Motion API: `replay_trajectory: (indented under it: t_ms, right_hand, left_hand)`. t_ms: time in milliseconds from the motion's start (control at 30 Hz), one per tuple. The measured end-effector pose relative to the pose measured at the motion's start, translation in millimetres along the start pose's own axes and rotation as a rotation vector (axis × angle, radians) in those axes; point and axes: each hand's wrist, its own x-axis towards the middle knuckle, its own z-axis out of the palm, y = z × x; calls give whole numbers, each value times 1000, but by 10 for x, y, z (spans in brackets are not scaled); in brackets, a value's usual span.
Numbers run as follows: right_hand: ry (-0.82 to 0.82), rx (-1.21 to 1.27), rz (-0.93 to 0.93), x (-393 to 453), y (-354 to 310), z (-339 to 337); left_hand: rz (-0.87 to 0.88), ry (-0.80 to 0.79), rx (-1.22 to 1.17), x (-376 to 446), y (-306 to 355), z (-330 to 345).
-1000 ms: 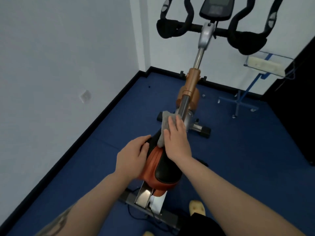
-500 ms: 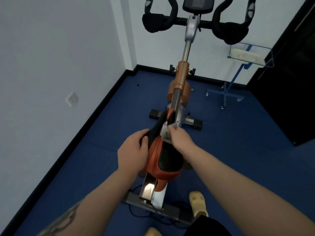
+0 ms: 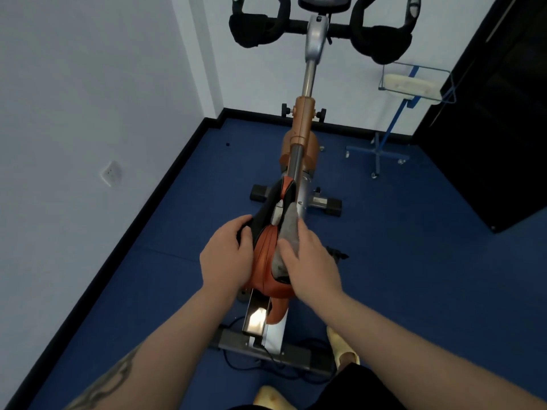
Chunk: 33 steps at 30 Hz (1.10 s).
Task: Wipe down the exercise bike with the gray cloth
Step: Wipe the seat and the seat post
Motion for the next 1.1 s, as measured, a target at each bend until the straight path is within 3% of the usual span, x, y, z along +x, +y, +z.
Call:
replay_trajectory:
  t_ms: [100,300,500,667,867,1033,1100]
  right_hand:
    - [28,218,-3,-465,162,109]
    - [-58,327,231,197,39,-68]
    - [91,141,-6,-389,82,198]
    - [-50,335,304,345,-54,-108]
    - [-10,-171,32,-63,-117,93]
    - [-129,14,310,689,-350,-79]
    - [-110,-106,252,633,-365,-25]
  left_hand:
    - [2,14,8,4,-18,10]
    - [-7,5,3,16,-12,13]
    - [-12,20,9,18,-26,23]
    - [-12,17,10,18,-13,27]
    - [4,25,10,12,-32,27]
    - [-16,27,2,7,-16,20]
    - [-18,24,-14,-1,-5,15]
